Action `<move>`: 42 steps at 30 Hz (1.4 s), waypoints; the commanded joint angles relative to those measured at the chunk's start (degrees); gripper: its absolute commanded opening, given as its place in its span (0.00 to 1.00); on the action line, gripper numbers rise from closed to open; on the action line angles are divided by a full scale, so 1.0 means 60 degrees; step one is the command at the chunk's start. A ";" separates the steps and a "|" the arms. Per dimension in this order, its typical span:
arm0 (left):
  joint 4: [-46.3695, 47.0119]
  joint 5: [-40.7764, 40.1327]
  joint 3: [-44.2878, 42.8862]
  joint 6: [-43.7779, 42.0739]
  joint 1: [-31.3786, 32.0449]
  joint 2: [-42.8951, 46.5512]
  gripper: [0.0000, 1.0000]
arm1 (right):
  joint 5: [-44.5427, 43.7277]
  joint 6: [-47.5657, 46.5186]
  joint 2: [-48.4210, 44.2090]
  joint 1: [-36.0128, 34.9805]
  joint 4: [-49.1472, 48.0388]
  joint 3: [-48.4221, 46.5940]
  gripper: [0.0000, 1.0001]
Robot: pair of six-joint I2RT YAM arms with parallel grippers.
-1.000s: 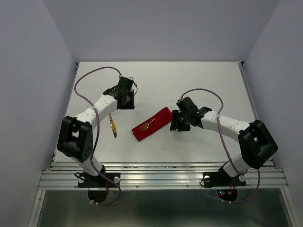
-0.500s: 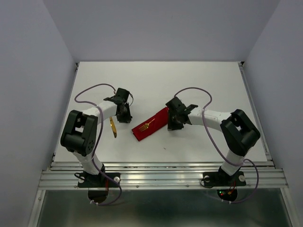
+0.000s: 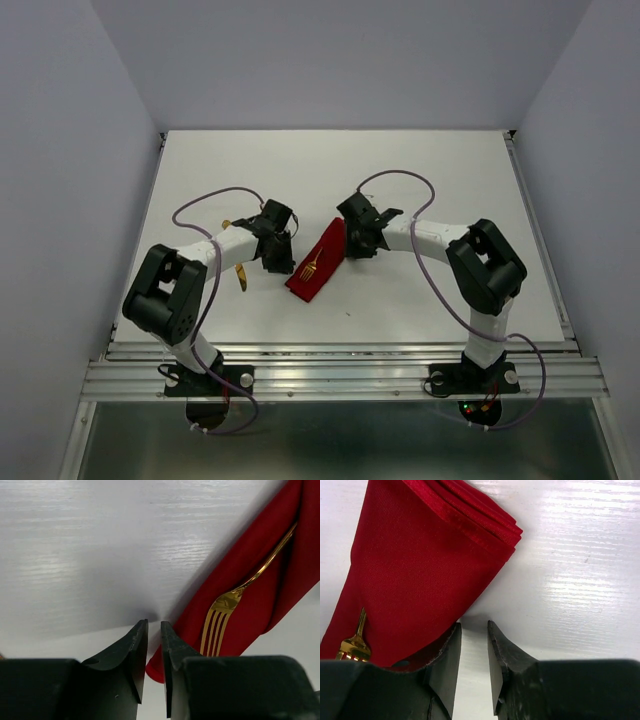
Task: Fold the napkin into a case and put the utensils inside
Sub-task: Move the smaller rectangle folded napkin to the center of the board, then move the fork to the folded napkin.
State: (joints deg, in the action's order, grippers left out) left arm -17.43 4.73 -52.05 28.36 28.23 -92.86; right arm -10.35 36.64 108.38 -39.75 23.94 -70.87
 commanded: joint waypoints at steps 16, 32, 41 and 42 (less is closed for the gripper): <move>-0.2107 -0.1698 -0.2823 -0.1896 0.1797 0.0230 0.42 | -0.0487 -0.0013 -0.1920 0.0765 -0.0123 0.1601 0.37; -0.1738 -0.1258 -0.4303 -0.3378 0.2078 -0.2101 0.41 | -0.0546 0.0030 -0.1891 0.0765 -0.0299 0.1983 0.37; -0.1753 -0.1316 -0.4406 -0.3584 0.2078 -0.2760 0.38 | -0.0516 0.0016 -0.1774 0.0765 -0.0299 0.1968 0.38; -0.1768 -0.1316 -0.4406 -0.3598 0.2063 -0.2790 0.37 | -0.0531 0.0001 -0.1759 0.0765 -0.0299 0.1954 0.38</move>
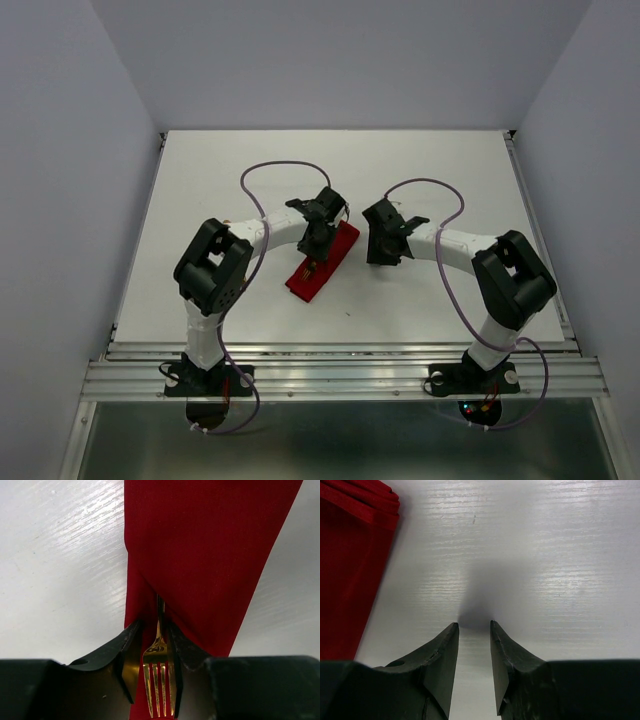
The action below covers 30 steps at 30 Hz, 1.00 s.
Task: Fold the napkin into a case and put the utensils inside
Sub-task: Move the fork to the folded napkin.
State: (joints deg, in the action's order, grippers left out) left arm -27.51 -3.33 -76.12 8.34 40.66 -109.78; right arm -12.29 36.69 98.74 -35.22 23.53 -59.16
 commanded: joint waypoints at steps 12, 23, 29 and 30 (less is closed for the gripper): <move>-0.0410 -0.0162 -0.0790 -0.0467 -0.0010 -0.0190 0.17 | -0.0221 -0.0138 0.0067 0.0011 -0.0230 -0.0233 0.38; -0.0587 -0.0265 -0.0834 -0.0701 0.0005 -0.0103 0.12 | -0.0148 -0.0138 0.0067 0.0011 -0.0216 -0.0204 0.38; -0.0557 -0.0469 -0.0776 -0.0760 0.0005 -0.0132 0.12 | -0.0090 -0.0153 0.0052 0.0011 -0.0215 -0.0204 0.38; -0.0543 -0.0470 -0.0776 -0.0774 0.0005 -0.0132 0.12 | -0.0090 -0.0153 0.0052 0.0011 -0.0215 -0.0204 0.38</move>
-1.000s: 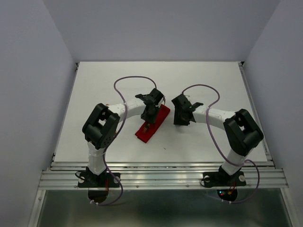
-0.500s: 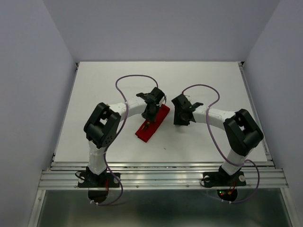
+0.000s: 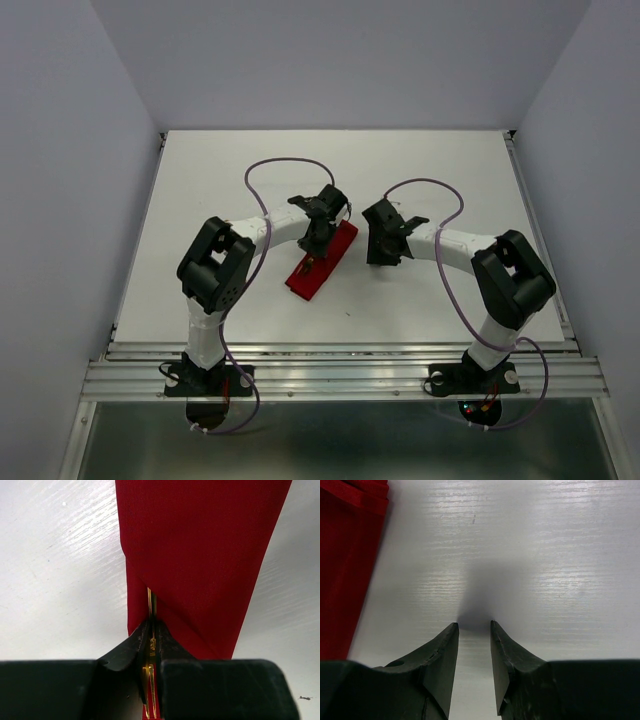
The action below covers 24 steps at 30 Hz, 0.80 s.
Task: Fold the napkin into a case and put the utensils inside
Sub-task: Move the fork to the folded napkin.
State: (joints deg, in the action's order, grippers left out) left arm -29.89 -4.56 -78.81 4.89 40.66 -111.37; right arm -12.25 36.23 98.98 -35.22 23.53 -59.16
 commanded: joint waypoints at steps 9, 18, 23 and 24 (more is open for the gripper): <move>-0.0043 -0.0222 -0.0591 -0.0258 -0.0010 0.0017 0.12 | -0.0067 -0.0061 -0.0149 0.0011 -0.0215 0.0015 0.38; -0.0101 -0.0134 -0.0928 -0.0375 -0.0010 -0.0276 0.12 | -0.0053 -0.0003 -0.0310 0.0011 -0.0201 0.0074 0.38; -0.0116 -0.0149 -0.0855 -0.0345 0.0005 -0.0305 0.28 | -0.0053 -0.0003 -0.0339 0.0011 -0.0171 0.0074 0.38; -0.0131 -0.0149 -0.0841 -0.0331 -0.0010 -0.0291 0.32 | -0.0053 -0.0003 -0.0354 0.0011 -0.0142 0.0089 0.38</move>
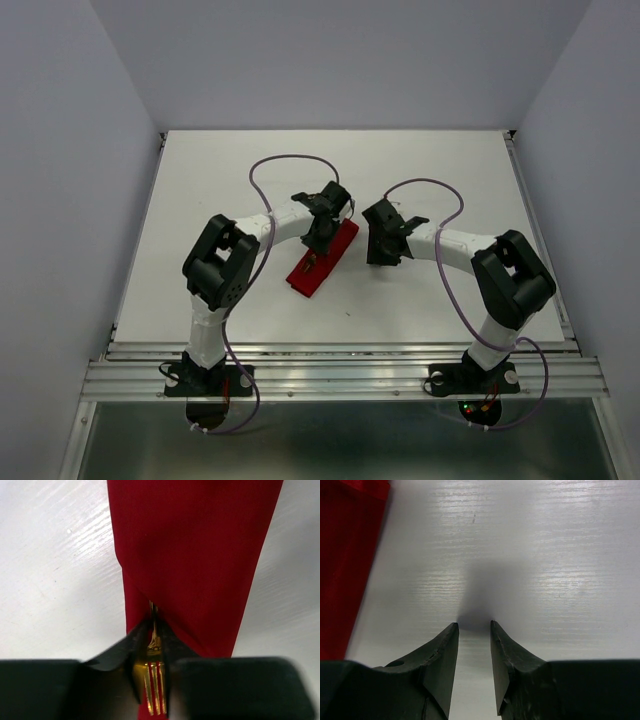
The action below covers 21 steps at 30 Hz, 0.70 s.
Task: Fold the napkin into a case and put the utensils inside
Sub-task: Move the fork to the folded napkin.
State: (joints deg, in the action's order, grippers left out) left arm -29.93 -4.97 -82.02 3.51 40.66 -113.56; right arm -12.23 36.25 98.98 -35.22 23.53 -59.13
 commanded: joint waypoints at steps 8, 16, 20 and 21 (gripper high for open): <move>-0.0416 -0.0299 -0.0393 0.0059 -0.0010 0.0396 0.47 | -0.0057 -0.0006 -0.0456 0.0011 -0.0157 0.0129 0.38; -0.0797 -0.0738 -0.0291 0.0616 0.0005 0.1405 0.52 | -0.0101 -0.0021 -0.0603 0.0011 -0.0142 0.0144 0.38; -0.0987 -0.0885 -0.0159 0.0982 -0.0010 0.2269 0.56 | -0.0159 -0.0036 -0.0574 0.0011 -0.0128 0.0114 0.38; -0.1017 -0.1016 -0.0144 0.1070 -0.0024 0.2634 0.56 | -0.0145 -0.0021 -0.0559 0.0011 -0.0128 0.0114 0.38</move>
State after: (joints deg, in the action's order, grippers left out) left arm -34.22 -8.14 -82.19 6.98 40.66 -107.37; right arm -12.23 36.25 97.51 -35.22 23.55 -58.87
